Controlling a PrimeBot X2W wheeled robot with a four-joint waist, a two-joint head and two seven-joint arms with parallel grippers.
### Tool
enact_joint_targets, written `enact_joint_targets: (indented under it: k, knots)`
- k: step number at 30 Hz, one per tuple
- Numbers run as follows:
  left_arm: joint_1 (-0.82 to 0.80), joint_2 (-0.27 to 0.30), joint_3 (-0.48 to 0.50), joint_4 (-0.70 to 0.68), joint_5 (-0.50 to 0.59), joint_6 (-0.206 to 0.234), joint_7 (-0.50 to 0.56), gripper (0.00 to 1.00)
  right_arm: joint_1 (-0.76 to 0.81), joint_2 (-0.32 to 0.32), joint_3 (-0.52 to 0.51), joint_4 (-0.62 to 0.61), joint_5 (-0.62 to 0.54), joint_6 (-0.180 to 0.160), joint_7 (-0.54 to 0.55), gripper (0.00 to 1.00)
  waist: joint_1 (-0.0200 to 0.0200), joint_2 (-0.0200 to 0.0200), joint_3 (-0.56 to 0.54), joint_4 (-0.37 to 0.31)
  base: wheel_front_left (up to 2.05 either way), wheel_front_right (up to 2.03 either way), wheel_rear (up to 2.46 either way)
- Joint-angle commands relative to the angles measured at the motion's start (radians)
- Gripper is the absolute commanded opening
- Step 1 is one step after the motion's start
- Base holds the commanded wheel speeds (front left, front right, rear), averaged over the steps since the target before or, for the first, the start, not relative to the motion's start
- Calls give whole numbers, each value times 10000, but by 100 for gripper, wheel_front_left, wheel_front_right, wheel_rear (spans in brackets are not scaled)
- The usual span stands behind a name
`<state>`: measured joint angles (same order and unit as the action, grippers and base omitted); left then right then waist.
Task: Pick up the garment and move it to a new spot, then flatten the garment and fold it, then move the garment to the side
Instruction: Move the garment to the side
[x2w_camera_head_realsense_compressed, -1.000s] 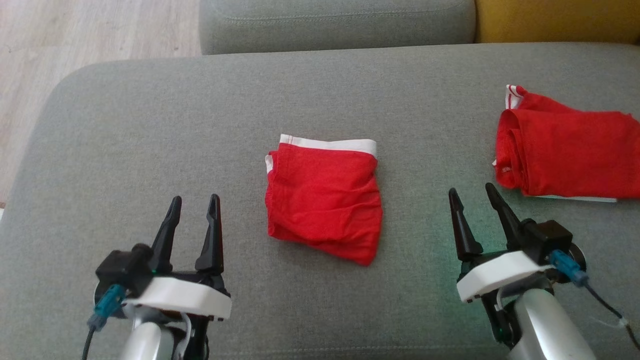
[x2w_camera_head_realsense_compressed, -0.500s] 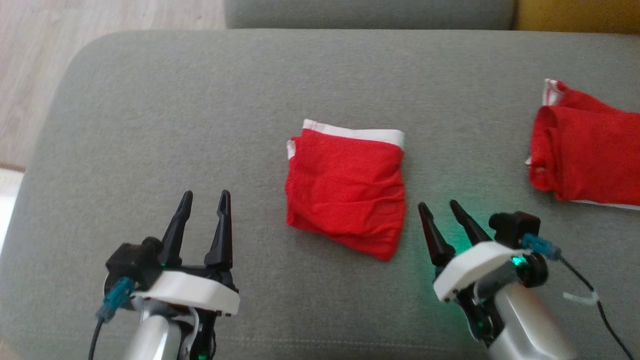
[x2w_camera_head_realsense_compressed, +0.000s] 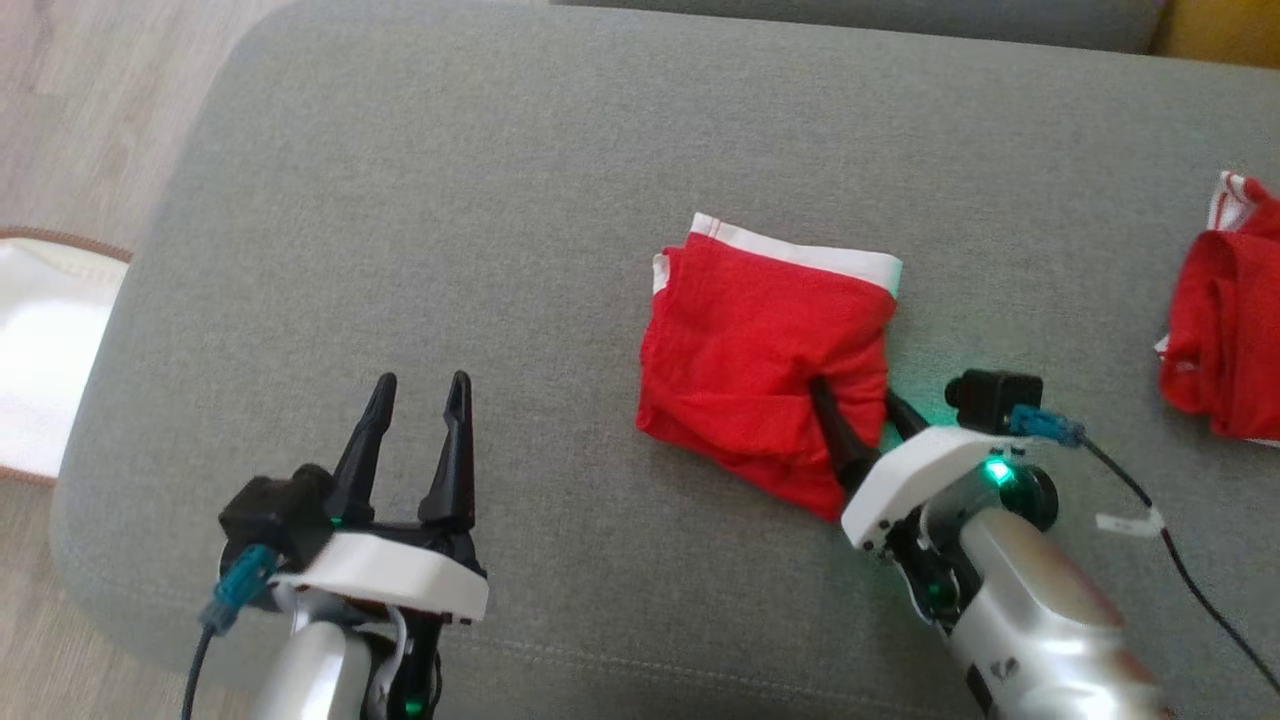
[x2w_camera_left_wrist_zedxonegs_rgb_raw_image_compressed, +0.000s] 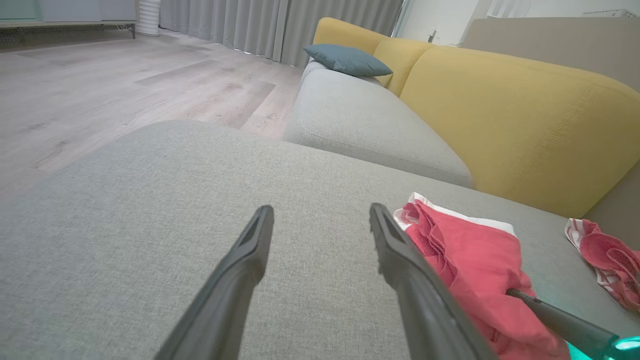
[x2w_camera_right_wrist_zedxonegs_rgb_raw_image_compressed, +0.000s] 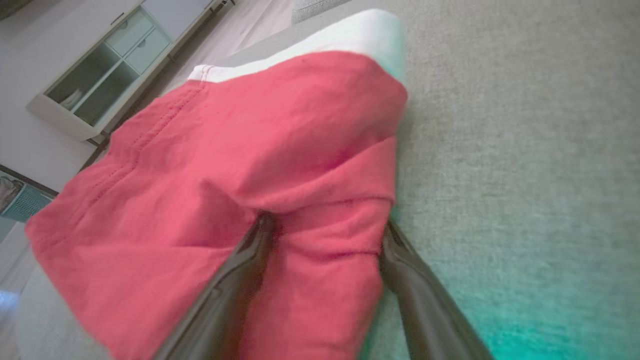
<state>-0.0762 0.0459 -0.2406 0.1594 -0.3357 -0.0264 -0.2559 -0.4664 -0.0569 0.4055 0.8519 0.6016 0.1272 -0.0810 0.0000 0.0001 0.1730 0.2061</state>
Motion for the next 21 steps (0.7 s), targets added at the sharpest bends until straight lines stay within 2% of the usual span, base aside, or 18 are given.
enact_joint_targets:
  k: [1,7,8,9,10,14,21]
  knots:
    - [-509,43,320,-392,-23,57,-59,100,-201,66,276,-44,90,35,-72,100,0,-1,50,43,0,0,0]
    - [-630,43,232,-398,9,81,-59,100,-942,66,926,982,455,35,-316,100,0,-1,268,103,0,0,0]
    - [-688,43,208,-402,14,77,-59,100,-1059,66,1025,1164,445,35,-361,66,0,-1,303,118,0,0,0]
    - [-747,43,183,-406,14,81,-59,100,-1173,66,1127,1334,417,35,-413,11,0,-1,328,128,0,0,0]
    - [-795,43,161,-414,16,81,-59,100,-1281,66,1253,1479,338,35,-492,0,0,-1,345,132,0,0,0]
    - [-850,43,159,-413,25,73,-59,100,-1676,66,1548,2038,-160,35,-945,0,0,-1,284,4,0,0,0]
    - [-729,43,321,-465,-22,71,-59,100,-2609,-29,1738,3114,-2204,35,-1527,0,0,-1,-89,-776,0,0,0]
